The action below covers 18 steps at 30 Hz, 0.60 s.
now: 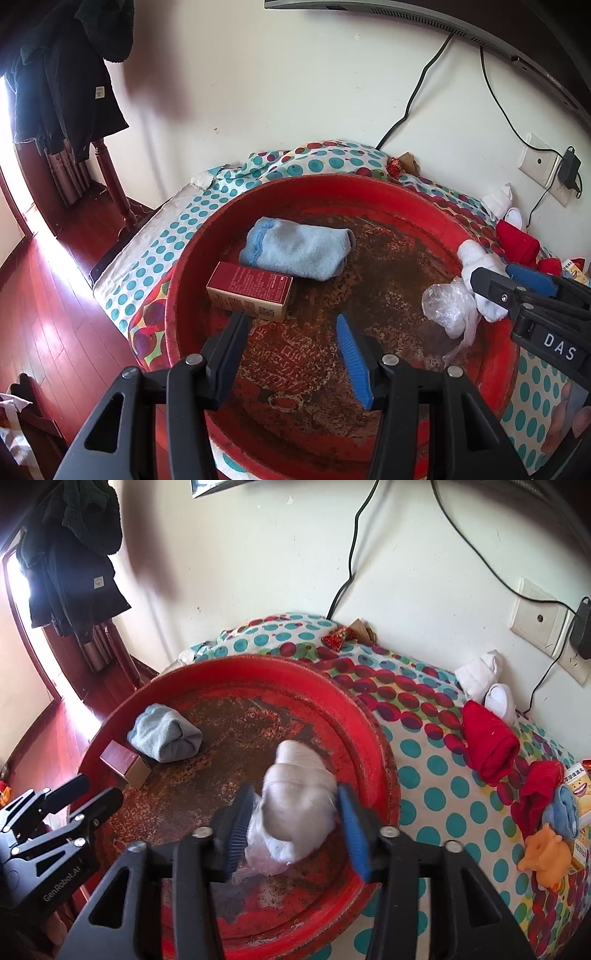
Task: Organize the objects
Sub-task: 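Carry the white sock into the basin with the right gripper and release it, then move the right gripper back to the yellow medicine box and grasp it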
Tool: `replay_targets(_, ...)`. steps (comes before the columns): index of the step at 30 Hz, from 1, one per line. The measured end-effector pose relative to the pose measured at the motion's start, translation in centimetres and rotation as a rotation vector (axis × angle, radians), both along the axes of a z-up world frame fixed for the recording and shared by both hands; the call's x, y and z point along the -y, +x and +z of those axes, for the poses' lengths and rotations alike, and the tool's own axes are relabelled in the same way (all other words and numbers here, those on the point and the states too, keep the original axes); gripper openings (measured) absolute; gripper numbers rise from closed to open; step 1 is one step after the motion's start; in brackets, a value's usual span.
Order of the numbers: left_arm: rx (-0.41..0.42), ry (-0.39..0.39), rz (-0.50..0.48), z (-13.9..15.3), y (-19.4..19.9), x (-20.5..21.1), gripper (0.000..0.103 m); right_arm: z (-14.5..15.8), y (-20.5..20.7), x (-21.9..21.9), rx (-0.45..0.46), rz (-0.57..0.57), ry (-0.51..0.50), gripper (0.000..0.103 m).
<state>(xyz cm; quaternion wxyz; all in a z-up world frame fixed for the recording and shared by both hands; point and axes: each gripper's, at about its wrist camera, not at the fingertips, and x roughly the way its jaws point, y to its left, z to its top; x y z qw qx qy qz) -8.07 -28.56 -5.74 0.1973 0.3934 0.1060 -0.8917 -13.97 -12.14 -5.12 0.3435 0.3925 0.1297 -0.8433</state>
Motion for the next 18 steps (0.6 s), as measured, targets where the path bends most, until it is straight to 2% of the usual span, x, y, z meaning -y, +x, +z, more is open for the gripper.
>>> replay_targets(1,-0.002,-0.001,-0.002,0.1,0.0,-0.1,0.051,0.3,0.1,-0.1,-0.009,-0.002,-0.006,0.066)
replay_targets(10,0.005,-0.031,-0.026,0.1,-0.1,-1.0,0.051,2.1,1.1,-3.6,-0.03,-0.016,-0.073,0.069)
replay_targets(13,0.01,-0.042,-0.039,0.0,-0.2,-1.5,0.051,1.8,0.9,-6.2,-0.033,-0.051,-0.071,0.07)
replay_targets(18,0.015,-0.062,-0.059,-0.1,-0.3,-2.4,0.051,0.5,-1.4,-12.6,-0.031,-0.173,-0.045,0.07)
